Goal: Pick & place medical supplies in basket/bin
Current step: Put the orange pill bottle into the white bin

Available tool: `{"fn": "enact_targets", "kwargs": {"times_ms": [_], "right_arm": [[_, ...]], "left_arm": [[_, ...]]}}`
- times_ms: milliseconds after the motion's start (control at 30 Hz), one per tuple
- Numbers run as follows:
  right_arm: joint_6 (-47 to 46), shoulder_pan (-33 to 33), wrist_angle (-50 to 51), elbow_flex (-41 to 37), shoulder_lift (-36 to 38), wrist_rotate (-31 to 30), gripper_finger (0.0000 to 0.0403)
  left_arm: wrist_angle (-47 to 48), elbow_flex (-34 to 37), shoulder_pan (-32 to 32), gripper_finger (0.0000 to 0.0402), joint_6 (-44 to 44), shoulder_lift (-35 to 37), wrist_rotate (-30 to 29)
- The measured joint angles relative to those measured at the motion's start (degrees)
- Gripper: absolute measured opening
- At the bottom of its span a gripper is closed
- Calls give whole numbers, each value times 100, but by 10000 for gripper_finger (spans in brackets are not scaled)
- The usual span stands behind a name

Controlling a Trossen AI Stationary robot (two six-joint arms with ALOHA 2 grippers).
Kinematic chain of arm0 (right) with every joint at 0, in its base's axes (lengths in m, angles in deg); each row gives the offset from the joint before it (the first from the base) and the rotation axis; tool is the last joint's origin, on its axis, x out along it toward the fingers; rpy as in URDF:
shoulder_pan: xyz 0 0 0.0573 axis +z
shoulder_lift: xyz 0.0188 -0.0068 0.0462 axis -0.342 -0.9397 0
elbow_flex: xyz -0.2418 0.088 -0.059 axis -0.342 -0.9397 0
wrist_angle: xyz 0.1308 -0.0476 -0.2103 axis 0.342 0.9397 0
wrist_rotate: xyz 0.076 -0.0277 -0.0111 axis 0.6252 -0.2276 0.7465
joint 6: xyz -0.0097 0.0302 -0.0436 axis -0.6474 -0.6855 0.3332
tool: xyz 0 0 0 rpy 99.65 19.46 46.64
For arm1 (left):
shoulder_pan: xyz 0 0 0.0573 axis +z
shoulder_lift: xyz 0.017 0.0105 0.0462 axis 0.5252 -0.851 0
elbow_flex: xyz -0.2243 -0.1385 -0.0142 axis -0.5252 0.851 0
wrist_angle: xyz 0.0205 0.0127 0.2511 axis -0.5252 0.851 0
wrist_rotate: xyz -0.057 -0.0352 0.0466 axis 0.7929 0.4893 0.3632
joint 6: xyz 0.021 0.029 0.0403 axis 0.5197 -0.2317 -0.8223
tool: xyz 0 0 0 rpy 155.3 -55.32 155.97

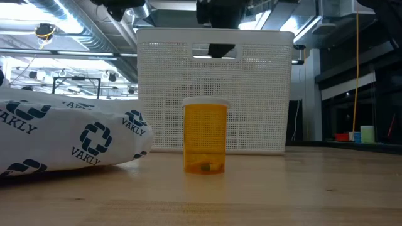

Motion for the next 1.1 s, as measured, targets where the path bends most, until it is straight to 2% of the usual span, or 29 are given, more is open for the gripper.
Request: {"fn": "enact_targets", "kwargs": {"times_ms": [233,433,533,767,900,1100], "right_arm": [[-138,182,429,381,180,-62,279],[-468,707,325,12,952,-1121,279],[-657,1028,-55,-584,1509,-1357,279],[-1173,1777,-1399,-2876,3218,-1988,279],[-1181,2233,-2185,-3944,4063,-1995,279],[-1560,2665,-2447,-4999,4896,-2010,279]], "left_arm": [[1,0,0,10,-1,-1,0],[0,0,0,12,-1,-1,-1],[0,0,0,9,0,0,0],[1,0,0,6,-1,0,0],[1,0,0,6,-1,-1,0],[-1,0,0,8,-1,1,0]]}}
